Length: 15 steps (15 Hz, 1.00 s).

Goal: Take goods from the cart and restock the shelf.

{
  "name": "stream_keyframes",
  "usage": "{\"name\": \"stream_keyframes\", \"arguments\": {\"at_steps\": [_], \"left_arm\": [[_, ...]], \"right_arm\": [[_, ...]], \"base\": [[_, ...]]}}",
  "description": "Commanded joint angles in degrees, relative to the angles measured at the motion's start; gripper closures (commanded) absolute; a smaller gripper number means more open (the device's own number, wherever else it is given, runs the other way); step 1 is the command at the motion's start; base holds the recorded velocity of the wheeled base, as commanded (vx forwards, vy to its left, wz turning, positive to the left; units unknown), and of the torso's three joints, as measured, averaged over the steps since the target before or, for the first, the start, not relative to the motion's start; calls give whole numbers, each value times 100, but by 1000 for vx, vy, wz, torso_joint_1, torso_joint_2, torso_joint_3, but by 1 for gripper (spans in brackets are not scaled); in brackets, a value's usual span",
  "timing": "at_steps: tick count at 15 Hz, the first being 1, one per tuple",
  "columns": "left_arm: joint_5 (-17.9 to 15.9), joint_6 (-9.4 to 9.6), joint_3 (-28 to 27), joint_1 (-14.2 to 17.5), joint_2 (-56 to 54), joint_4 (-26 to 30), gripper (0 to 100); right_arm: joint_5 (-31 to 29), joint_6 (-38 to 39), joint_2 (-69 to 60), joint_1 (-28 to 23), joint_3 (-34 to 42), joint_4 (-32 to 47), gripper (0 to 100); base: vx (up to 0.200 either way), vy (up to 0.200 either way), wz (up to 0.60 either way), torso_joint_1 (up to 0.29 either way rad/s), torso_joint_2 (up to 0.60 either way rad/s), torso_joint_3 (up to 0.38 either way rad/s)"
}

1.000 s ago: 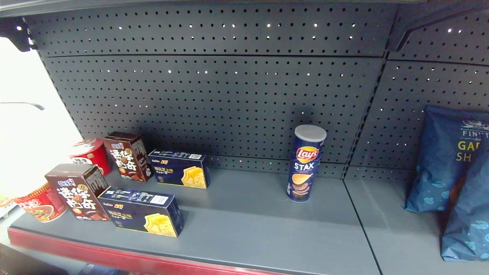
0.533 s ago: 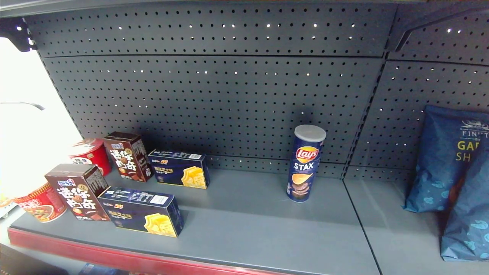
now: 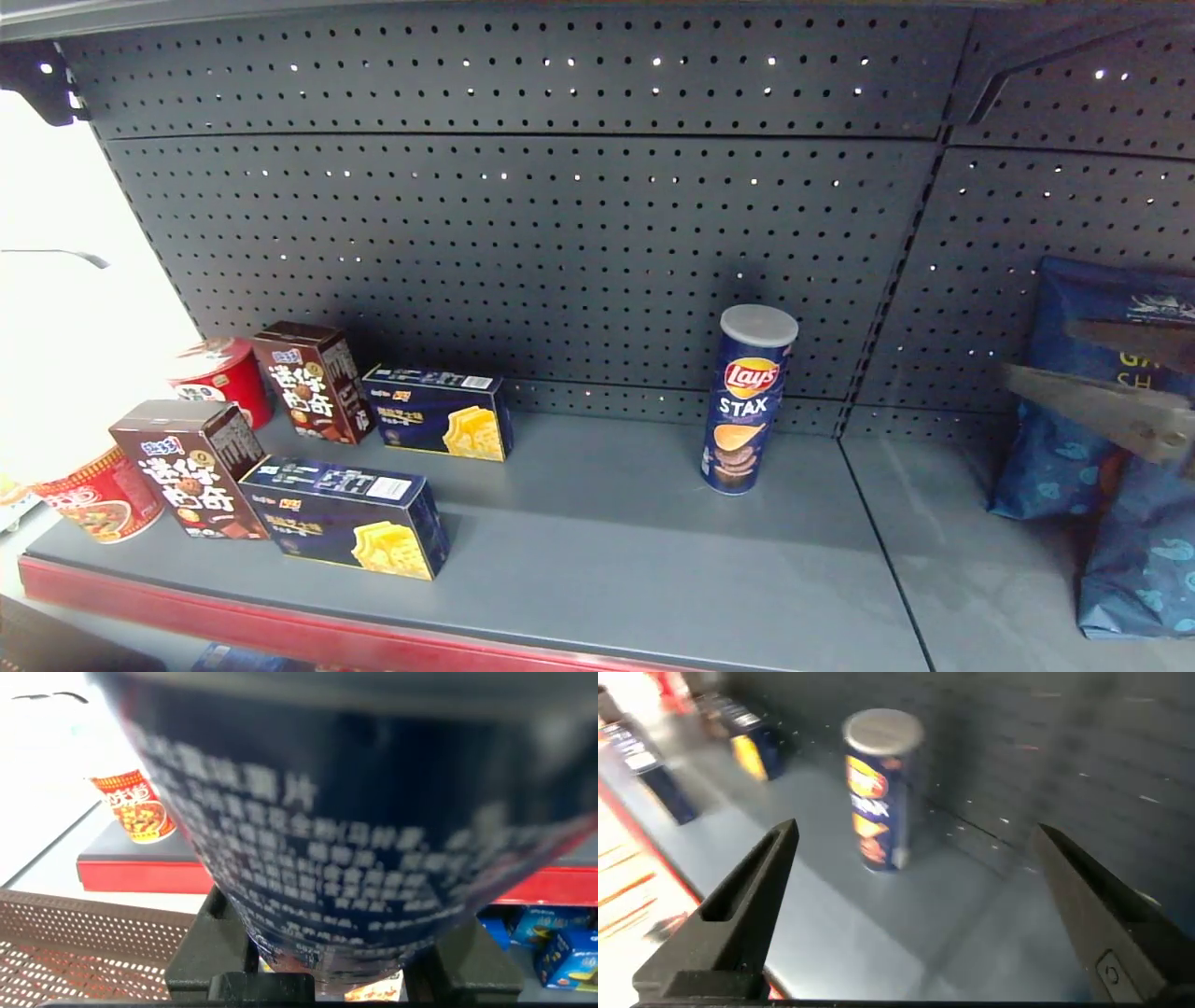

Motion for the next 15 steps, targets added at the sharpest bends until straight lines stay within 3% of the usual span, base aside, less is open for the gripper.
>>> {"name": "stream_keyframes", "arguments": {"at_steps": [1,3,6,9,15], "left_arm": [[-3,0,-25,1,22,-6,100],[-3,0,1,1,22,3,100],[-3,-9,19,1,22,11,100],[-3,-114,80,1,22,11,100],[5,-114,98,1,22,3,100]], "right_arm": [[811,-121,1879,-126,-767,-432,0],[1295,-138,2371,-161,-776,-837,0],[1409,-173,2811,-143,-679,-1206,0],[1989,-173,3233,-284,-512,-1856,0],[2332,-560,3681,-293,-301,-1900,0]], "base": [[0,0,0,0,0,0],[0,0,0,0,0,0],[0,0,0,0,0,0],[0,0,0,0,0,0],[0,0,0,0,0,0]]}}
